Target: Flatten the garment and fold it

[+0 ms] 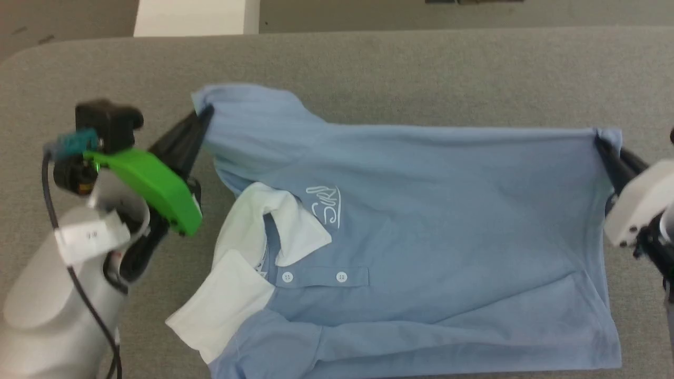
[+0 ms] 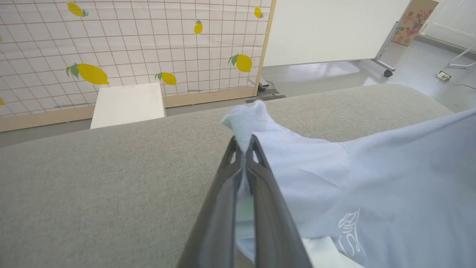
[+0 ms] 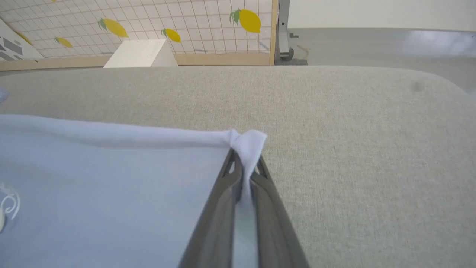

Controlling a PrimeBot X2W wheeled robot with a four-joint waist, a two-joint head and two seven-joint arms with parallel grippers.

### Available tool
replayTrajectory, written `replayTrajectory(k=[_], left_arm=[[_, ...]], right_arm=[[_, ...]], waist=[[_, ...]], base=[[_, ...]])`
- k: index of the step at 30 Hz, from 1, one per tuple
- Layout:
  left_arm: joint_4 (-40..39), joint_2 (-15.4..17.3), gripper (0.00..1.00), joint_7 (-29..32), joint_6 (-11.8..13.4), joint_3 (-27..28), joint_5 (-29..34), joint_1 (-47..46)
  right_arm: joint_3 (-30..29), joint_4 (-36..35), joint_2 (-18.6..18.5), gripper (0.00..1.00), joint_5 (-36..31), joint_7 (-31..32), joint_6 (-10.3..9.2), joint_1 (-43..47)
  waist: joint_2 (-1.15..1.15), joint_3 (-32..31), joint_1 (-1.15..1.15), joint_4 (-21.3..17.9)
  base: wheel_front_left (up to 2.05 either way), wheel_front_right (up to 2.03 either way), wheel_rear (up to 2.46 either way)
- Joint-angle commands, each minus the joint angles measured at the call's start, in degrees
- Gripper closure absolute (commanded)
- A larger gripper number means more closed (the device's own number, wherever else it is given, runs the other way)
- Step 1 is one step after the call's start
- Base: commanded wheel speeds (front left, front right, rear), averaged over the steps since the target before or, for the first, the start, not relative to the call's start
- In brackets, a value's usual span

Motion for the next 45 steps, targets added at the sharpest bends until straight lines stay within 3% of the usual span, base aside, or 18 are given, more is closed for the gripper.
replayTrajectory(k=[1, 8, 11, 16, 22, 29, 40, 43, 44, 45], left_arm=[[-2.26, 0.84, 1.0, -0.62, 0.89, 0.41, -0.96, 3.08], [-16.21, 3.7, 1.0, -1.47, 7.43, 2.4, -4.19, 19.81], [-23.37, 5.38, 1.0, -0.27, 11.7, 3.11, -7.05, 30.45], [-30.4, 6.61, 1.0, 2.98, 15.4, 3.16, -12.93, 41.73], [-33.52, 7.87, 1.0, 6.29, 17.58, 3.7, -18.7, 48.62], [-29.82, 6.2, 1.0, 7.29, 16.79, 2.03, -20.17, 48.6], [-12.41, 0.22, 1.0, 7.81, 13.02, -1.86, -18.77, 39.45], [-9.29, -0.67, 1.0, 7.77, 12.41, -2.25, -18.52, 37.81], [-8.35, -0.95, 1.0, 7.56, 12.25, -2.26, -18.39, 37.29], [-7.54, -1.16, 0.91, 7.45, 12.06, -2.35, -18.27, 36.87]], right_arm=[[-0.71, -1.8, 0.65, 1.0, 1.32, 0.37, -0.1, 2.87], [-4.14, -11.67, 3.89, 1.0, 4.81, 3.84, -0.1, 16.47], [-6.08, -16.3, 6.22, 1.0, 6.25, 7.26, -0.1, 23.73], [-9.08, -18.31, 8.08, 1.0, 7.92, 11.21, -0.1, 31.73], [-11.51, -18.45, 8.69, 1.0, 7.97, 14.06, -0.1, 36.61], [-9.56, -15.54, 9.26, 1.0, 5.67, 13.34, -0.1, 35.9], [-5.58, -2.41, 9.96, 0.99, 3.15, 8.88, -0.1, 30.28], [-5.01, 0.78, 9.84, 0.83, 3.01, 7.34, -0.1, 28.73], [-4.74, 1.84, 9.77, 0.71, 3.02, 6.86, -0.1, 28.19], [-4.51, 2.74, 9.68, 0.49, 3.06, 6.37, -0.1, 27.64]], waist=[[0.0, -3.32, 0.0, 1.34], [0.0, -6.91, 0.0, 1.51], [0.0, -8.33, 0.0, 1.21], [0.0, -9.51, 0.0, 1.2], [0.0, -10.23, 0.0, 1.23], [0.0, -10.95, 0.0, 0.56], [0.0, -11.61, 0.0, 0.27], [0.0, -11.41, 0.0, 0.25], [0.0, -11.28, 0.0, 0.23], [0.0, -11.14, 0.0, 0.2]], base=[[0.0, 0.0, 0.0], [0.0, 0.0, 0.0], [0.0, 0.0, 0.0], [0.0, 0.0, 0.0], [0.0, 0.0, 0.0], [0.0, 0.0, 0.0], [0.0, 0.0, 0.0], [0.0, 0.0, 0.0], [0.0, 0.0, 0.0], [0.0, 0.0, 0.0]])
